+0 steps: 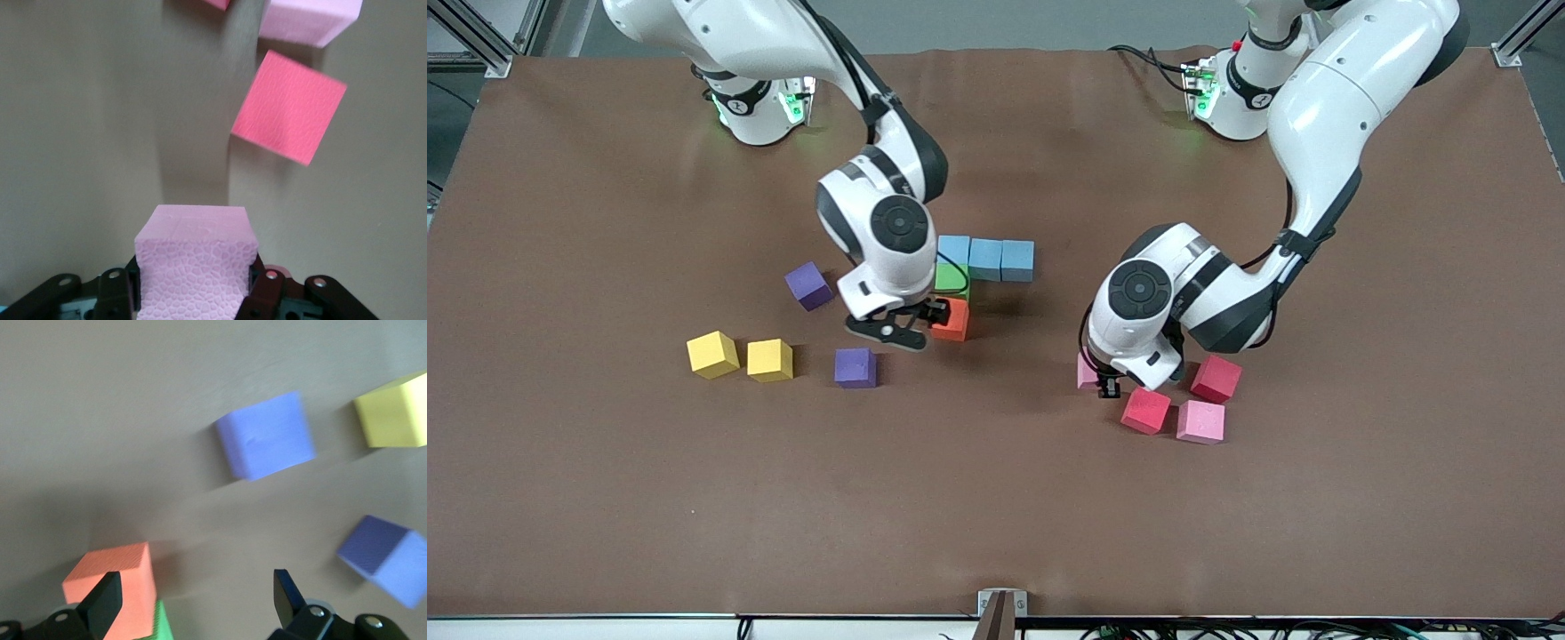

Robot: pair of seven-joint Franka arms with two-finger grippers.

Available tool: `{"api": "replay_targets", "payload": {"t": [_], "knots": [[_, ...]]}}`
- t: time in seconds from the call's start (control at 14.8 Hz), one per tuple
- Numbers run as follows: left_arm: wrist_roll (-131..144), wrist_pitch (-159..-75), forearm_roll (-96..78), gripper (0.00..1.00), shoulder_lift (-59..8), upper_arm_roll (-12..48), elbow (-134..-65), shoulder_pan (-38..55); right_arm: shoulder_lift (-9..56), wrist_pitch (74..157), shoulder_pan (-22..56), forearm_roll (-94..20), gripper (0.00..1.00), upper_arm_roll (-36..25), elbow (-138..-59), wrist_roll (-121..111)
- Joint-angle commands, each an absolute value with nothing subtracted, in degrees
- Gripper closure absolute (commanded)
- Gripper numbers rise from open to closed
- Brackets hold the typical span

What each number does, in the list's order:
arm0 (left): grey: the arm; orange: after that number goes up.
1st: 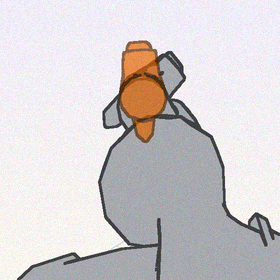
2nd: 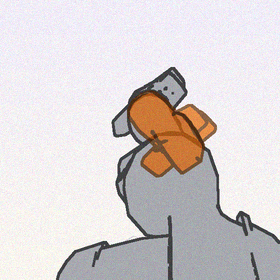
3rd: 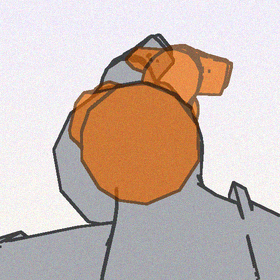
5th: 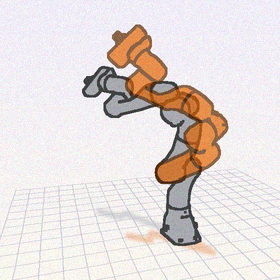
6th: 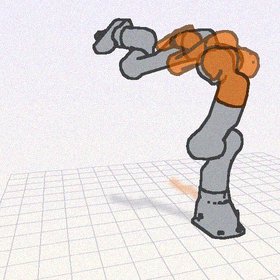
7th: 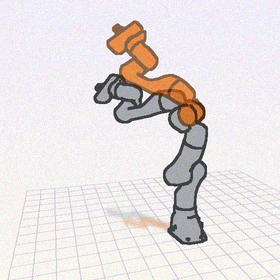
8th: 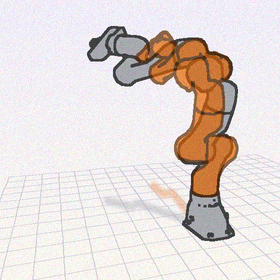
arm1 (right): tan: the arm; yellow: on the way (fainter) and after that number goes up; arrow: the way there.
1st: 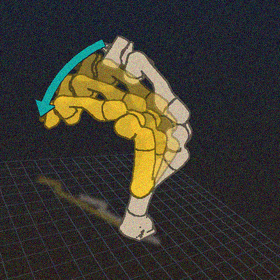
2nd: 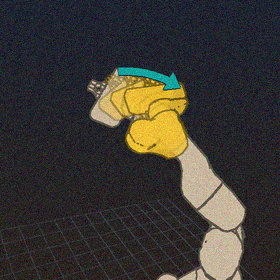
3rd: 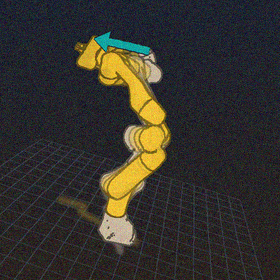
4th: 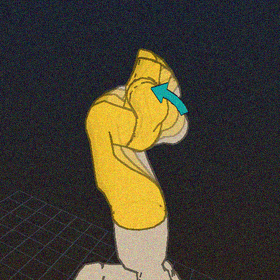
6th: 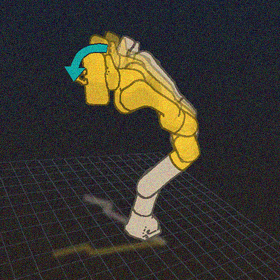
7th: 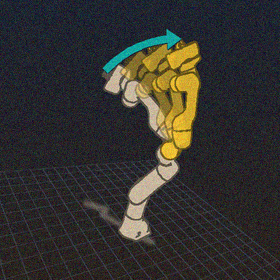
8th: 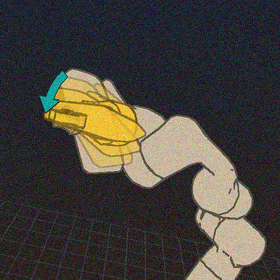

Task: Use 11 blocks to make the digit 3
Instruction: 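Lower the orange cube beside the green cube and open the right gripper, then move the right gripper to the yellow cubes while the left gripper carries pink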

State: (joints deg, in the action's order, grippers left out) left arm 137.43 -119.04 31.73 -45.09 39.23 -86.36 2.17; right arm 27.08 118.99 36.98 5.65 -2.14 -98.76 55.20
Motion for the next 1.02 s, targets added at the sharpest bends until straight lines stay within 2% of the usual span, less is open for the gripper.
{"api": "replay_targets", "payload": {"t": [0.0,0.2,0.41,0.68,0.95], "knots": [[137.9,-118.7,30.8,0.59,-46.2,39.0,-84.9,4.1,24.3,118.0,35.2,5.5,0.00,-1.2,-100.1,57.1],[139.6,-118.7,30.8,0.59,-46.8,38.1,-83.8,7.5,23.0,117.6,35.0,4.8,0.00,-1.3,-100.1,57.0],[141.5,-118.7,30.6,0.59,-46.9,34.3,-83.6,12.3,21.4,115.0,33.8,4.7,0.00,-1.3,-100.1,56.3],[142.7,-118.8,30.5,0.59,-47.8,34.1,-83.6,14.9,20.7,108.8,33.8,5.5,0.00,-1.6,-99.8,57.0],[143.1,-119.1,30.6,0.59,-48.4,34.1,-83.0,17.6,20.3,108.4,31.7,4.8,0.00,-1.4,-98.4,53.4]]}}
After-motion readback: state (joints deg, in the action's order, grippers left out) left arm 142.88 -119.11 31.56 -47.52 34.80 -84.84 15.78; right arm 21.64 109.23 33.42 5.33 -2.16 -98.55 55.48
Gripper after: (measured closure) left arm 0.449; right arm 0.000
